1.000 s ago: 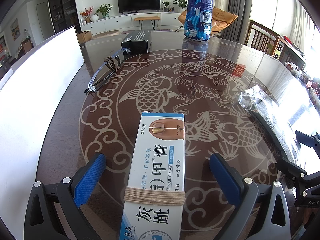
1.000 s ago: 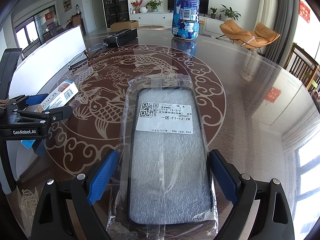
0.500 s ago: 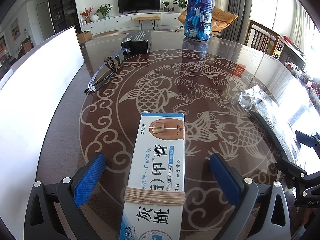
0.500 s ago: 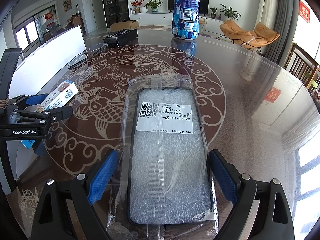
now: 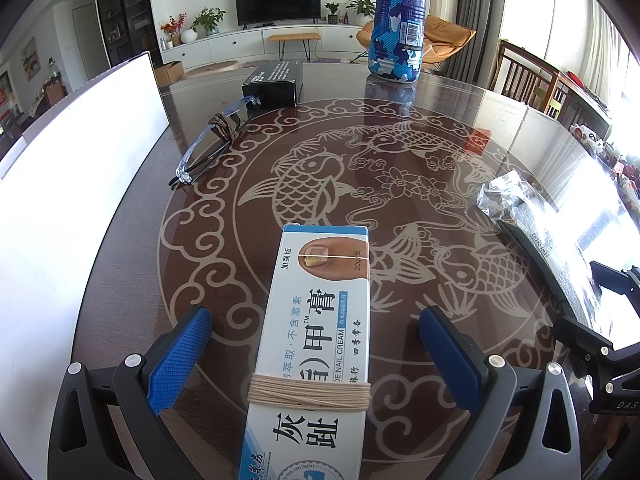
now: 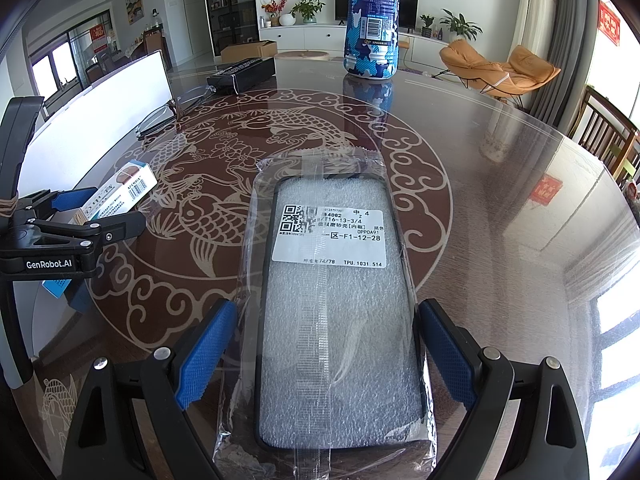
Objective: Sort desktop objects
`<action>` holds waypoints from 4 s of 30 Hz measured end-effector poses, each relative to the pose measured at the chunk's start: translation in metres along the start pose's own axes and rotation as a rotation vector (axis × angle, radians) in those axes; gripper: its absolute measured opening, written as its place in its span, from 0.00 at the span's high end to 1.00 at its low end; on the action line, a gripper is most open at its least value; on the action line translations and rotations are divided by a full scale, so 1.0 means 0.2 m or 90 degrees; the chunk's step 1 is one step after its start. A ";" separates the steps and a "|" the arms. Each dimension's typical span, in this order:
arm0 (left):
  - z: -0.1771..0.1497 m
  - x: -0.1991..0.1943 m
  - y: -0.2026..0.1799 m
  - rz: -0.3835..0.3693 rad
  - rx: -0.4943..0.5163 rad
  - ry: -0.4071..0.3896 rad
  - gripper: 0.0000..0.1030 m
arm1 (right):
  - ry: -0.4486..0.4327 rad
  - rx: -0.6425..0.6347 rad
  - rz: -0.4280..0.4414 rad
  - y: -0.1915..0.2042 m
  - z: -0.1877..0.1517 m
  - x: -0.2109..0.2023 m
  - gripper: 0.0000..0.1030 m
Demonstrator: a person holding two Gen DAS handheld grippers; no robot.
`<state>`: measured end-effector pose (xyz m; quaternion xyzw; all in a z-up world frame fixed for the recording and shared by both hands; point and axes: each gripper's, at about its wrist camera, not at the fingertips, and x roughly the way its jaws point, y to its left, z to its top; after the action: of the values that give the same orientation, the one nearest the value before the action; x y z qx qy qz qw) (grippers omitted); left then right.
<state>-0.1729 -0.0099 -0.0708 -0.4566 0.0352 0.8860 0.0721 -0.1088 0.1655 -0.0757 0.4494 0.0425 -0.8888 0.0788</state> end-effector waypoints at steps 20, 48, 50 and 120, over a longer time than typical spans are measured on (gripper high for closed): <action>0.00 0.00 0.00 0.000 0.000 0.000 0.00 | 0.000 0.000 0.000 0.00 0.00 0.00 0.10; 0.00 0.00 0.00 0.000 0.000 0.000 0.00 | 0.000 0.000 0.000 0.00 0.00 0.00 0.10; 0.00 0.00 0.00 0.000 0.000 0.000 0.00 | 0.000 0.000 0.000 0.00 0.00 0.00 0.10; -0.11 -0.48 0.11 -0.062 0.039 -0.024 0.58 | 0.081 -0.008 0.104 -0.11 0.12 -0.27 0.26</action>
<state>-0.1046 -0.0426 -0.0054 -0.4385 0.0384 0.8885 0.1296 -0.1012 0.1879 -0.0179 0.5067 0.0162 -0.8486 0.1509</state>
